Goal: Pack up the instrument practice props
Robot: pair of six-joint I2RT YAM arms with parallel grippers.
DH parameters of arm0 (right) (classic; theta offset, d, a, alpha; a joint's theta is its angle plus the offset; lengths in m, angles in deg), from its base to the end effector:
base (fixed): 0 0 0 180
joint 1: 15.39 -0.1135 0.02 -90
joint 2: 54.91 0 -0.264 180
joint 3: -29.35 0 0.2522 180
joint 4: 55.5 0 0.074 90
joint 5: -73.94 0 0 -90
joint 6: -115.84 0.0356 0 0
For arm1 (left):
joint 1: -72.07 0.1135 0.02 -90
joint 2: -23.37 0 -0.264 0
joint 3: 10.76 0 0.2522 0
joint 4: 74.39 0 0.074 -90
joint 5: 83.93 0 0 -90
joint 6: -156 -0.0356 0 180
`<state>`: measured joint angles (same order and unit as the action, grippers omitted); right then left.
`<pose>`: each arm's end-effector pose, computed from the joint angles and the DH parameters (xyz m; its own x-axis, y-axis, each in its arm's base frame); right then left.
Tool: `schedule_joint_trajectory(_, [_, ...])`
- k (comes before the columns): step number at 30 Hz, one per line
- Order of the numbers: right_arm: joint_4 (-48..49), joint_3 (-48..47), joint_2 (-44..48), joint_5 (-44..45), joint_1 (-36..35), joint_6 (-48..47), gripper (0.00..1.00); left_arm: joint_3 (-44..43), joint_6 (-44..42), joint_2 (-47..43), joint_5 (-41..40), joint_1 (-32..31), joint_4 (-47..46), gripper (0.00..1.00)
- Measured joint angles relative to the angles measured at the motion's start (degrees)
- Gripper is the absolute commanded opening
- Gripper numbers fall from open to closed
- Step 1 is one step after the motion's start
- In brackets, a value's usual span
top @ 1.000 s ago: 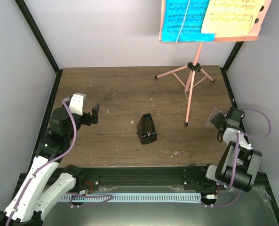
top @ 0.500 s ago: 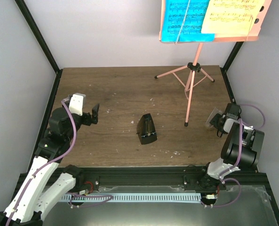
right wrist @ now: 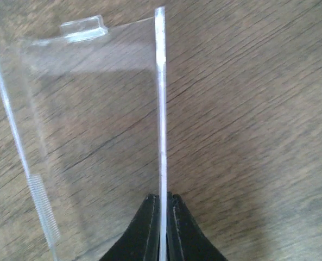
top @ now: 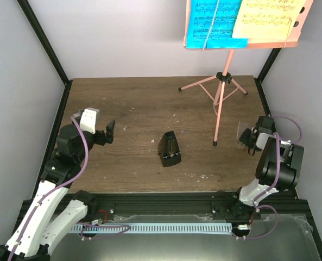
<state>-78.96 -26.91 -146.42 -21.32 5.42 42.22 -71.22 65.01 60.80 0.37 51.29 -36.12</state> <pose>0.2720 -0.0999 0.1383 -0.6792 0.5585 -0.4762 0.5220 0.8237 0.2216 0.1397 -0.0492 0.3439 -0.2412 0.1099 -0.9642 0.2676 0.9626 0.0428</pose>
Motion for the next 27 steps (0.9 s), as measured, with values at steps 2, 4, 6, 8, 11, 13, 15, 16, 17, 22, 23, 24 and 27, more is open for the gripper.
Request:
schedule_joint_trajectory(2, [-0.04, 0.17, 0.28, 0.46, -0.04, 0.22, 0.01, 0.00, -0.09, 0.00, -0.02, 0.07, 0.00, 1.00])
schedule_joint_trajectory(4, [-0.20, 1.18, 1.60, 1.16, -0.04, 0.59, 0.01, 0.02, -0.13, 0.00, -0.07, 0.11, 0.00, 1.00])
schedule_joint_trajectory(6, [-0.63, 2.60, 4.39, 1.73, -0.02, 1.11, 0.01, 0.09, -0.15, -0.02, -0.17, 0.17, -0.15, 1.00])
schedule_joint_trajectory(8, [-1.03, 3.85, 8.90, 1.84, -0.04, 1.84, 0.01, 0.42, -0.15, -0.15, -0.28, 0.17, -0.55, 1.00])
schedule_joint_trajectory(11, [-0.44, 5.68, 19.21, -0.22, -0.02, 4.11, 0.01, 0.74, -0.15, -0.26, -0.50, 0.17, -0.90, 1.00])
schedule_joint_trajectory(13, [1.68, 7.63, 27.98, -4.50, -0.02, 6.69, 0.01, 0.83, -0.15, -0.33, -0.59, 0.20, -1.05, 1.00])
schedule_joint_trajectory(15, [4.02, 9.25, 36.33, -9.88, -0.17, 9.90, 0.01, 0.94, -0.15, -0.46, -0.68, 0.20, -1.29, 1.00])
schedule_joint_trajectory(16, [5.09, 9.57, 39.36, -12.55, -0.44, 11.28, 0.01, 1.01, -0.15, -0.57, -0.68, 0.22, -1.33, 1.00])
schedule_joint_trajectory(17, [5.97, 9.51, 42.03, -15.82, -1.05, 12.76, 0.01, 1.11, -0.15, -0.76, -0.70, 0.24, -1.40, 1.00])
schedule_joint_trajectory(22, [4.02, 3.82, 42.71, -29.22, -9.88, 14.38, 0.01, 1.44, -0.15, -0.68, -0.66, 0.24, -1.73, 1.00])
schedule_joint_trajectory(23, [2.89, 2.47, 42.07, -31.50, -12.22, 14.10, 0.01, 1.44, -0.15, -0.50, -0.59, 0.24, -1.75, 1.00])
schedule_joint_trajectory(24, [1.62, 1.20, 41.48, -33.68, -14.38, 13.81, 0.01, 1.44, -0.15, -0.35, -0.37, 0.24, -1.75, 1.00])
schedule_joint_trajectory(27, [-2.25, -1.57, 39.85, -39.63, -20.46, 12.72, 0.01, 1.66, -0.46, 0.55, 2.75, 0.24, -2.27, 1.00])
